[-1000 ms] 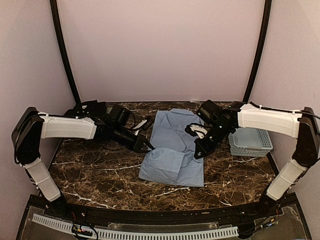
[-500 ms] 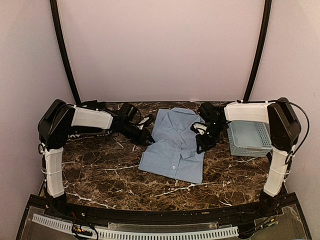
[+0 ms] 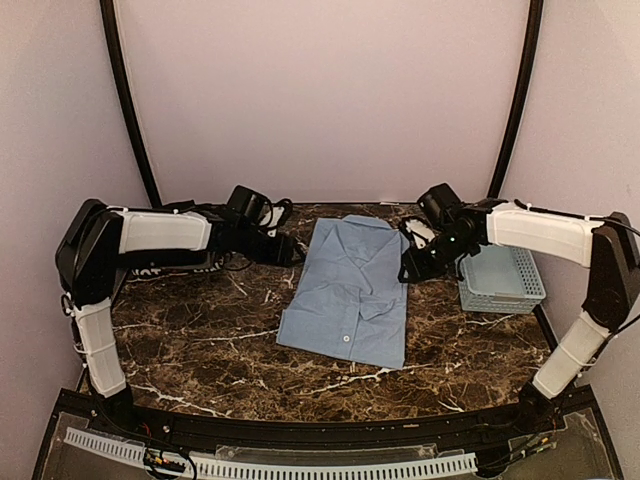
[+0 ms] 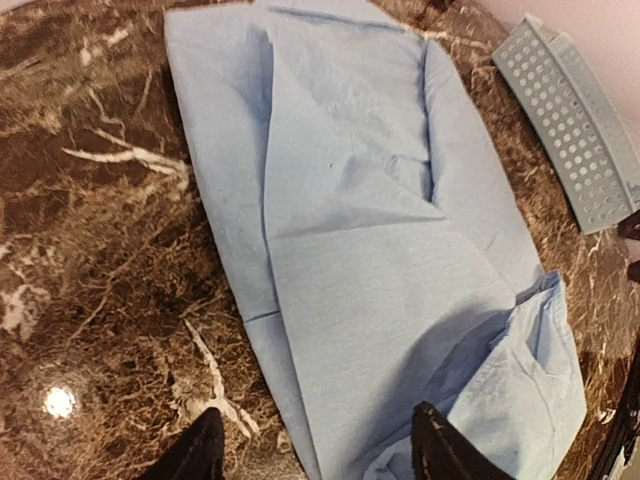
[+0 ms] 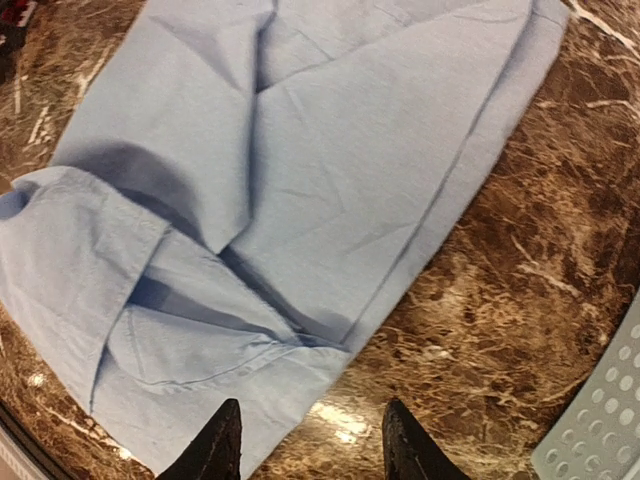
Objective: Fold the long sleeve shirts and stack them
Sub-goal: Fold the rectangle-folded shirt at the center of the board, then smooth out the 2/3-rectangle-folded shirt at the center of the board.
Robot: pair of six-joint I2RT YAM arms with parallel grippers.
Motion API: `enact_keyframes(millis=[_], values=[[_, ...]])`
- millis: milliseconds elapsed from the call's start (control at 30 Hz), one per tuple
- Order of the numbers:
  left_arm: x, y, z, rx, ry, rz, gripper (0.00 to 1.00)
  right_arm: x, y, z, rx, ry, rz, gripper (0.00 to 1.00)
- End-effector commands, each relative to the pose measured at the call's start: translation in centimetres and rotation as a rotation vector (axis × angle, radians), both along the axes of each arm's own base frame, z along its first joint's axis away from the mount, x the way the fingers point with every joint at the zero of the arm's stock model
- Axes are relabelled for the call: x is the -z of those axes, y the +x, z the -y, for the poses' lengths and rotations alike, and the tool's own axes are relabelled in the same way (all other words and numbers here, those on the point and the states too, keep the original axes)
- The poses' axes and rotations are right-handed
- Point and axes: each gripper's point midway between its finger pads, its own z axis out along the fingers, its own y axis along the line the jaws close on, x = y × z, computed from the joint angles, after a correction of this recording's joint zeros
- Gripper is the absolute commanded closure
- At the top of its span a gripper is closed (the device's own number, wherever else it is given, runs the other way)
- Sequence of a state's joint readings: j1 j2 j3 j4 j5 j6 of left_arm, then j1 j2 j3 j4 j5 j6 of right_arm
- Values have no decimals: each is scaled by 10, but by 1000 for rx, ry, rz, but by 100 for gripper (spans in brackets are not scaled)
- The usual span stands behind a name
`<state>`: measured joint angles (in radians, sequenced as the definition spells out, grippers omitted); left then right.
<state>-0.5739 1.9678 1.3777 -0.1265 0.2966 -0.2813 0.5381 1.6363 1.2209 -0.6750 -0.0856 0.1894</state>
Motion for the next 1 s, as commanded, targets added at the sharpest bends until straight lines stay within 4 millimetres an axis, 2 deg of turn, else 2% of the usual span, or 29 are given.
enact_keyframes(millis=[0, 67, 100, 133, 167, 200, 233, 300, 400, 433, 533, 700, 867, 967], values=[[-77, -8, -6, -10, -135, 180, 36, -3, -31, -41, -107, 158, -18, 56], [-85, -32, 2, 55, -203, 175, 35, 3, -47, -55, -147, 192, -40, 55], [-82, -48, 5, 86, -216, 159, 35, 2, -52, -63, -167, 213, -40, 56], [-90, -59, 10, 118, -249, 162, 35, 6, -60, -68, -181, 232, -53, 56], [-79, -76, 16, 152, -247, 135, 35, 6, -66, -75, -200, 261, -58, 56], [-81, -86, 21, 179, -264, 136, 35, 8, -71, -81, -215, 289, -68, 56], [-69, -103, 28, 210, -255, 110, 36, 10, -75, -87, -228, 315, -79, 56], [-55, -124, 39, 255, -248, 85, 37, 16, -82, -96, -252, 356, -102, 57], [-26, -143, 52, 286, -229, 30, 42, 30, -84, -103, -263, 369, -136, 58], [-22, -143, 55, 279, -232, 25, 43, 33, -82, -105, -265, 371, -139, 59], [7, -146, 54, 254, -202, -14, 45, 42, -76, -109, -267, 355, -144, 59], [45, -133, 42, 174, -65, 24, 45, 43, -51, -117, -258, 337, -97, 59], [65, -126, 33, 137, 61, 89, 45, 31, -21, -123, -239, 337, -24, 59], [74, -129, 33, 145, 121, 111, 44, 26, -2, -119, -200, 339, 10, 59]])
